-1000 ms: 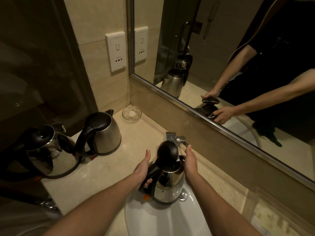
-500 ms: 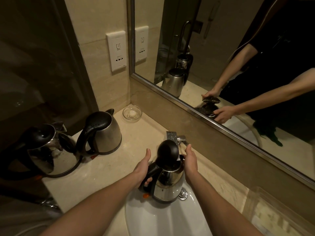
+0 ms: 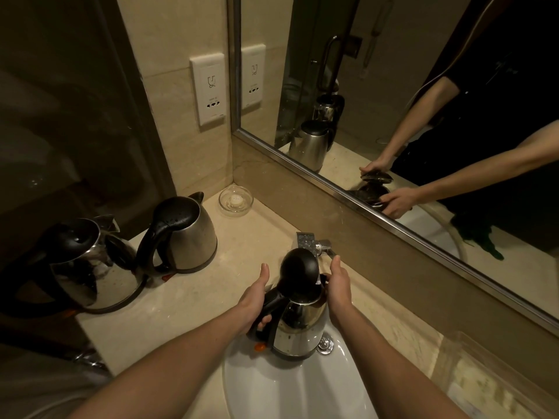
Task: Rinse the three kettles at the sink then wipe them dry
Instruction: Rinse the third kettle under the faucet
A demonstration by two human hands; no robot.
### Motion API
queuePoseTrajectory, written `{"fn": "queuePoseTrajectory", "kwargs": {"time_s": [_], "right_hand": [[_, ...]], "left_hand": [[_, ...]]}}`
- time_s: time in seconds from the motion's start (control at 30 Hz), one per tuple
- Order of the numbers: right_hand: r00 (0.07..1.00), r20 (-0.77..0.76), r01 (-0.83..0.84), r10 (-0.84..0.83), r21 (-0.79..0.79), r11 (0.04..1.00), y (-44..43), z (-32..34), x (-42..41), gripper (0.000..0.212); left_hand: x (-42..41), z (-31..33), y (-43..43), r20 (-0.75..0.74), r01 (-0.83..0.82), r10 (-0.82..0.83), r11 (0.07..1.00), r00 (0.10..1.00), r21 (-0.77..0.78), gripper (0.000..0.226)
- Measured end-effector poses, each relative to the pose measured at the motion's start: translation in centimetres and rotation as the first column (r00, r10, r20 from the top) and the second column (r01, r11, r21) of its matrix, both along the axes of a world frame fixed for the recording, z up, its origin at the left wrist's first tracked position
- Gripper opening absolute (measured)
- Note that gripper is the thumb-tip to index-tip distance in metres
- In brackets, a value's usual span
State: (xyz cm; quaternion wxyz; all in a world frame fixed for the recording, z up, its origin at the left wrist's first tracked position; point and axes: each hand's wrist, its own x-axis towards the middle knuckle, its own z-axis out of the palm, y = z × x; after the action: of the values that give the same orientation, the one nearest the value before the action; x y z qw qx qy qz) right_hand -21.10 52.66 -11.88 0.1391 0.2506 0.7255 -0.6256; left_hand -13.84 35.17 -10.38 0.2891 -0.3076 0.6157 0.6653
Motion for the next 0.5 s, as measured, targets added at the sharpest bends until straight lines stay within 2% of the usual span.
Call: {"fn": "queuePoseTrajectory", "kwargs": {"time_s": [0.5], "right_hand": [[1.000,0.000,0.016,-0.016,0.029,0.999,0.09,0.27,0.22,0.068]], "left_hand": [[0.18,0.06,-0.02,-0.012,0.003,-0.003,1.000,1.000,0.008,0.083]]}}
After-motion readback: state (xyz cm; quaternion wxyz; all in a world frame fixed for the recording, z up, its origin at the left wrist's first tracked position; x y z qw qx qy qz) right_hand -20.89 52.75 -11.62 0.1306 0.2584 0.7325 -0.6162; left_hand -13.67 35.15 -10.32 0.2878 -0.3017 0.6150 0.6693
